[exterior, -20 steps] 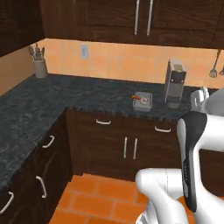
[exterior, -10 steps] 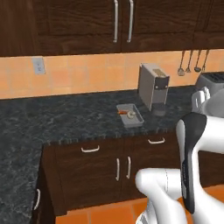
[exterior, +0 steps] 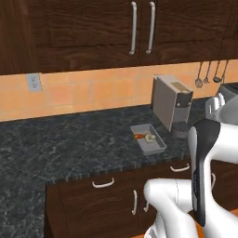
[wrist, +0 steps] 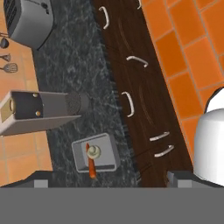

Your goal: Take the meat container that has the fish and place it on the second highest rack of the freezer. Then take the vegetable container that has the carrot and mushroom and place it on the highest rack of the freezer.

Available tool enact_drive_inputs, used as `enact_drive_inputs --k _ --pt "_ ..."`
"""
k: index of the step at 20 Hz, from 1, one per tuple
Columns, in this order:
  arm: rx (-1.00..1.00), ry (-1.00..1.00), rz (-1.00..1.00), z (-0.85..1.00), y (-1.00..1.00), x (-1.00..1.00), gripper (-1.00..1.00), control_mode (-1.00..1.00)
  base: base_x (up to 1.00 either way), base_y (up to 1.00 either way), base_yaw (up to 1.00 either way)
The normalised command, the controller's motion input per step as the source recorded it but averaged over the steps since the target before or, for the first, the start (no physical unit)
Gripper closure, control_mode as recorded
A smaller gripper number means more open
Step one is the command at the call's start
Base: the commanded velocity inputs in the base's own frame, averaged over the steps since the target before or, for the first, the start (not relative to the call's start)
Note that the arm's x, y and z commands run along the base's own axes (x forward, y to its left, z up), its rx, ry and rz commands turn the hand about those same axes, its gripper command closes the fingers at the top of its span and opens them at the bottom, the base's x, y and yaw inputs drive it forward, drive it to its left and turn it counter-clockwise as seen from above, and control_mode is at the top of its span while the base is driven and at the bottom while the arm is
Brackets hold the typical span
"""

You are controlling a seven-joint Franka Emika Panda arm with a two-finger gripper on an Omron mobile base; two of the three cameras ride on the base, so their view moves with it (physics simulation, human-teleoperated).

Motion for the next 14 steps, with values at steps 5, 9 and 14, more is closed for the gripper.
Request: enact_drive_inputs --k 5,9,14 --pt "0.00 0.00 0.00 0.00 0.00 0.00 -1.00 1.00 0.07 0.25 0.29" --pt "0.00 0.00 0.00 0.00 0.00 0.00 -1.00 1.00 0.26 0.08 0.10" --pt "0.00 0.00 0.00 0.00 0.00 0.00 -1.00 1.00 0.59 0.00 -0.02"
